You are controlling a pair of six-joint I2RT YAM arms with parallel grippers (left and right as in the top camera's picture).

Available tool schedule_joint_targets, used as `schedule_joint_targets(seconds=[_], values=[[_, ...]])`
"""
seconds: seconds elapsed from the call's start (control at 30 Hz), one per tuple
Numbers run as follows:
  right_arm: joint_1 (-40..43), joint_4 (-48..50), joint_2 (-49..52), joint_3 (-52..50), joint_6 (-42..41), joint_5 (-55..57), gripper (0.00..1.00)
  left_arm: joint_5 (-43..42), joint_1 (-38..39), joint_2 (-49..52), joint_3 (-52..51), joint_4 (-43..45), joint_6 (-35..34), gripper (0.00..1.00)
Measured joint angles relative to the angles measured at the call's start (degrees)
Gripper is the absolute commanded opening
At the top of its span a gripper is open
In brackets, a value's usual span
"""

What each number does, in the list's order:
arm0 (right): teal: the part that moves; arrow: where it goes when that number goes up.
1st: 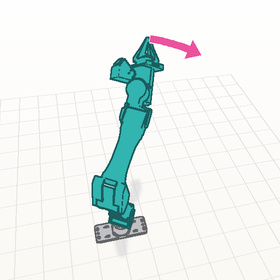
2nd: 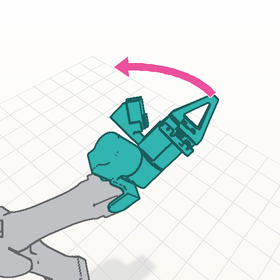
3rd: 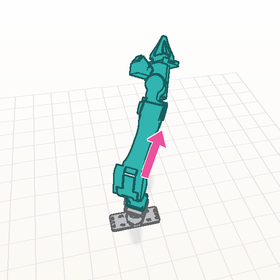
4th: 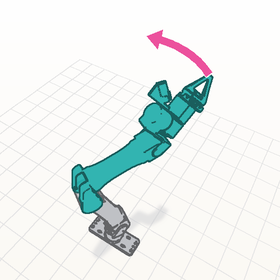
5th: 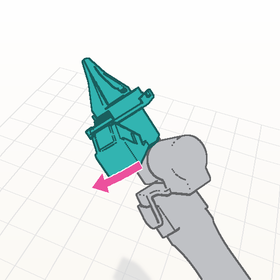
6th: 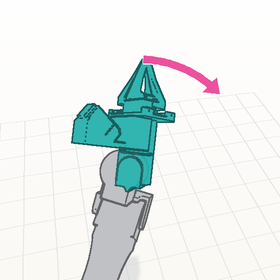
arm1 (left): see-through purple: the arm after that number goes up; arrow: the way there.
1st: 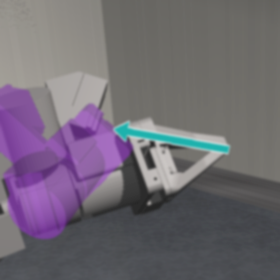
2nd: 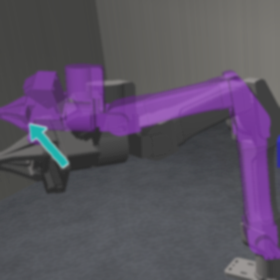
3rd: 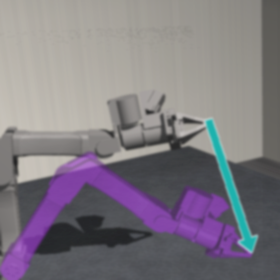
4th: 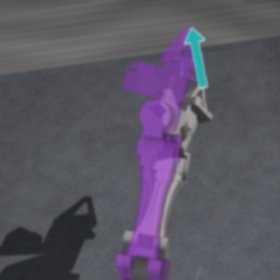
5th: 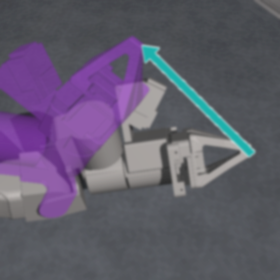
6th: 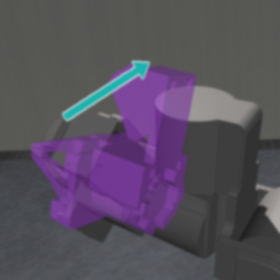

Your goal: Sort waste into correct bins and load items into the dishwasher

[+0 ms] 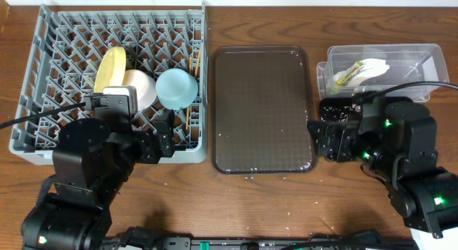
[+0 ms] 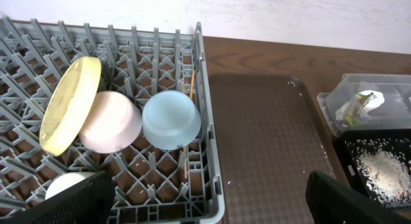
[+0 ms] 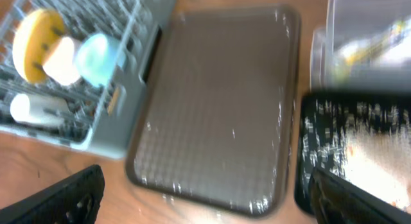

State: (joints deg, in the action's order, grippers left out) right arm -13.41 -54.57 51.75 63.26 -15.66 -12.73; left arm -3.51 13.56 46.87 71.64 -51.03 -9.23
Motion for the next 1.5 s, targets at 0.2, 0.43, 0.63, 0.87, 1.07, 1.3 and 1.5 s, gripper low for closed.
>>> schedule_joint_targets(seconds=[0.2, 0.43, 0.63, 0.87, 1.07, 1.3, 1.5], values=[[1.1, 3.8, -1.6, -0.3, 0.4, 3.1, 0.99, -0.1, 0.0, 0.0, 0.0, 0.0, 0.0, 0.96], [7.8, 21.7, -15.9, -9.7, 6.2, 6.0, 0.99, -0.2, 0.0, 0.0, 0.0, 0.0, 0.0, 0.96], [13.7, 29.3, -31.1, -27.1, 8.3, 6.8, 0.99, -0.3, 0.0, 0.0, 0.0, 0.0, 0.0, 0.96], [15.1, 32.7, -46.5, -42.3, 8.8, 8.3, 0.99, -0.4, 0.0, 0.0, 0.0, 0.0, 0.0, 0.96], [15.1, 42.2, -50.9, -50.9, 9.0, 9.0, 0.99, -0.4, 0.0, 0.0, 0.0, 0.0, 0.0, 0.96], [15.1, 56.2, -51.1, -60.5, 9.2, 9.4, 0.99, -0.4, 0.0, 0.0, 0.0, 0.0, 0.0, 0.96], [15.1, 55.8, -51.1, -62.9, 9.3, 9.4, 0.99, -0.4, 0.0, 0.0, 0.0, 0.0, 0.0, 0.96]])
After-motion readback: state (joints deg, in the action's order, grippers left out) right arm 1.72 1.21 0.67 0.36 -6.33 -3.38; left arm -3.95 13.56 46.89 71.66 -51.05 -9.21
